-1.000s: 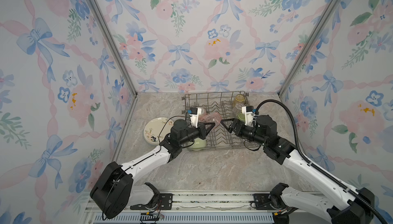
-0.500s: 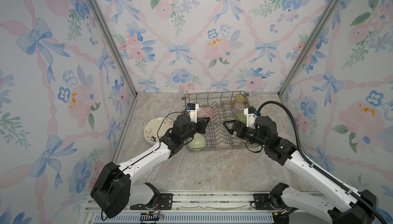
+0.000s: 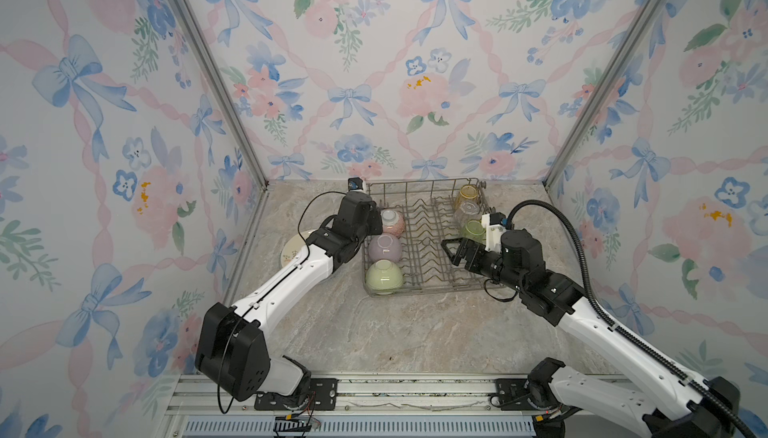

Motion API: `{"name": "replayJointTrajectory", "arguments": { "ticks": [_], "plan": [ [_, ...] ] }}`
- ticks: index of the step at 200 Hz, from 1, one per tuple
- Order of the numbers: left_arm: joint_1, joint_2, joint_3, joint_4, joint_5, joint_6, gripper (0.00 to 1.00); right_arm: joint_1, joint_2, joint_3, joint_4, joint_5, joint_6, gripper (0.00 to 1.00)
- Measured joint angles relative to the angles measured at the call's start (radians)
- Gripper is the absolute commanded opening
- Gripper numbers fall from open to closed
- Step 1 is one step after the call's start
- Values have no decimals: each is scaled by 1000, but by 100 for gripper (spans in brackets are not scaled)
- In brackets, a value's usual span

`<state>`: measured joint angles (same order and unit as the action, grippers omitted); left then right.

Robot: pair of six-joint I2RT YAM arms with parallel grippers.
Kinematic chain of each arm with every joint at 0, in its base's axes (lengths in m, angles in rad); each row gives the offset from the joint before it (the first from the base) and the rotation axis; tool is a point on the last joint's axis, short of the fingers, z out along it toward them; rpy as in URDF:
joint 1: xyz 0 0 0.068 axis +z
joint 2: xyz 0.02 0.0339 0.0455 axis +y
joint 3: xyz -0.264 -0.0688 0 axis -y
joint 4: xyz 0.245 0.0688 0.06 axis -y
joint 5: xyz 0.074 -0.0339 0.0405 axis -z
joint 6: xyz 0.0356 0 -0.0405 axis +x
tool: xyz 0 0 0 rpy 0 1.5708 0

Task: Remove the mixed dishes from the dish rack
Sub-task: 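Carry the pink cup with the left gripper toward the plates while the right gripper withdraws, then lower the pink cup with the left gripper onto the table beside the rack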

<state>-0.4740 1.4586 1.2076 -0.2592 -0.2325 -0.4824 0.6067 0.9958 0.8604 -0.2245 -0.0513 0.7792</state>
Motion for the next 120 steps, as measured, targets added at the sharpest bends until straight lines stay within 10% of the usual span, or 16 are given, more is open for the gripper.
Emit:
{"name": "replayJointTrajectory", "arguments": {
  "ticks": [120],
  "plan": [
    [168,394,462,-370,-14,114,0,-110,-52,-10,-114,-26,-100,99]
  ]
}}
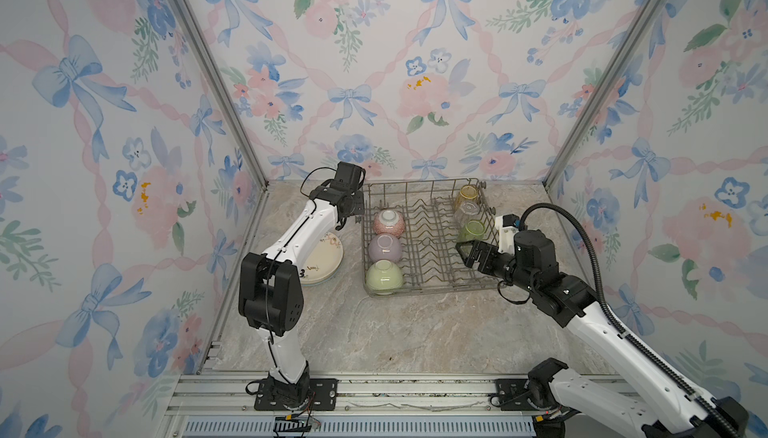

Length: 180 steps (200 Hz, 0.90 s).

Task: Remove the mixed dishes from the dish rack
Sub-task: 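Lower the pink cup with the left gripper onto the table beside the rack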

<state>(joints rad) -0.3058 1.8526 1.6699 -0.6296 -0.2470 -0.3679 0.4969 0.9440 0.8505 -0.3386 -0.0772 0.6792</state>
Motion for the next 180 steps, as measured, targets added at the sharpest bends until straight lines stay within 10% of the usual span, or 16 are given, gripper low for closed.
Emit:
{"name": "replayJointTrajectory", "arguments": {
  "ticks": [180],
  "plan": [
    [87,330,298,-277,111,132,0,-25,-2,-35,-55,3,-37,98]
  ]
}}
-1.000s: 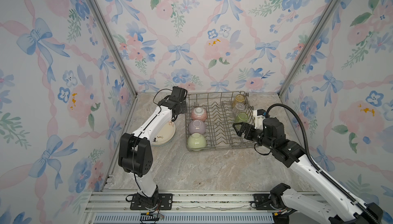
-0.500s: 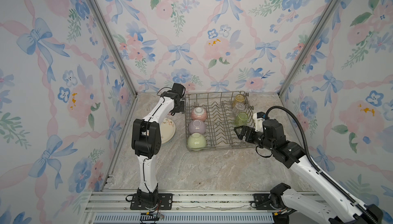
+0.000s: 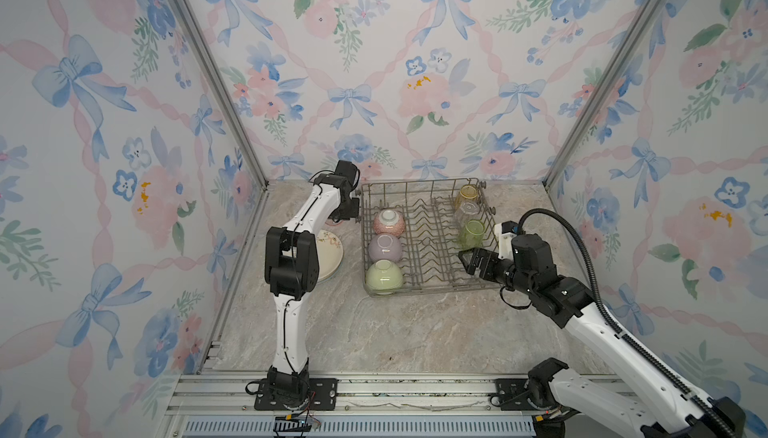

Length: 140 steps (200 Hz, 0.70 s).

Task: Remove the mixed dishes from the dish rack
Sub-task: 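Lower the pink cup with the left gripper onto the table beside the rack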

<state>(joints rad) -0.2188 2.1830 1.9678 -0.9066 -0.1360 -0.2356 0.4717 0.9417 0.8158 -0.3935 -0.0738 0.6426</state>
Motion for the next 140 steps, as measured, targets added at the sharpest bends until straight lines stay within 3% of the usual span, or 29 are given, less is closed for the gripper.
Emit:
{"name": "replayJointTrajectory", "arguments": {
  "ticks": [63,75,98,115,140],
  "plan": [
    [11,19,13,-33,18,8,0,-2,6,0,0,0,0,99],
    [14,21,18,-34,23,8,8,-5,11,0,0,-1,0,99],
    [17,24,22,-34,31,12,11,-7,12,0,0,0,0,99],
    [18,29,27,-34,34,17,22,-8,12,0,-1,0,0,99],
    [18,35,37,-34,40,21,29,-13,12,0,-1,-1,0,99]
  ]
}}
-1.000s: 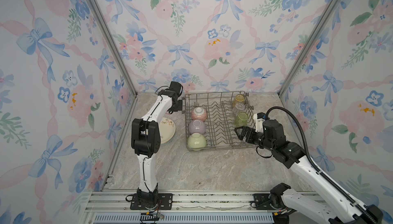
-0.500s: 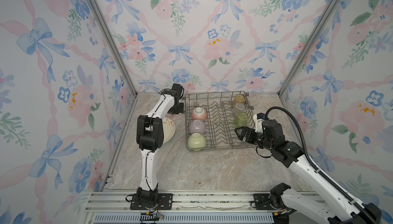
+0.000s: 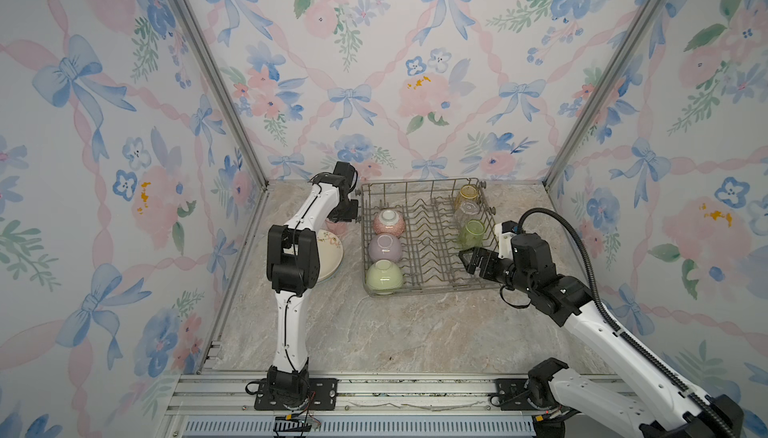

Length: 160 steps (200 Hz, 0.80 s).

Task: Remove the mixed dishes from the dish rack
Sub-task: 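Lower the pink cup with the left gripper onto the table beside the rack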

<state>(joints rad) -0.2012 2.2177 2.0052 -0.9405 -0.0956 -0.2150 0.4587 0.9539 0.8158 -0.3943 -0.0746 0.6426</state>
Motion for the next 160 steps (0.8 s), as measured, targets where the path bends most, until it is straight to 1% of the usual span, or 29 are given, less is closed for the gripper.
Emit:
{"name": "replayJointTrajectory", "arguments": {
  "ticks": [14,19,23,27,37,54,61,80,85,102,124,160],
  "plan": [
    [0,0,4,0,0,2,31,-2,0,0,0,0,0,99],
    [0,0,6,0,0,2,33,-2,0,0,0,0,0,99],
    [0,0,7,0,0,2,36,-2,0,0,0,0,0,99],
    [0,0,9,0,0,5,42,-2,0,0,0,0,0,99],
    [0,0,14,-1,-2,2,58,-2,0,0,0,0,0,99],
    [0,0,25,0,-12,7,76,-2,0,0,0,-3,-7,99],
    [0,0,30,0,-22,5,82,-2,0,0,0,-4,-11,99],
    [2,-2,36,0,-54,-2,93,-3,5,0,0,-2,-28,99],
    [2,-3,37,0,-58,-8,97,-5,8,1,-2,1,-35,99],
    [2,-14,39,0,-76,-9,98,-7,26,5,-11,18,-58,99],
    [0,-53,39,0,-71,-14,98,-8,63,26,-25,51,-93,98],
    [-15,-175,19,3,-73,-27,98,-31,151,76,-44,111,-139,99]
  ]
}}
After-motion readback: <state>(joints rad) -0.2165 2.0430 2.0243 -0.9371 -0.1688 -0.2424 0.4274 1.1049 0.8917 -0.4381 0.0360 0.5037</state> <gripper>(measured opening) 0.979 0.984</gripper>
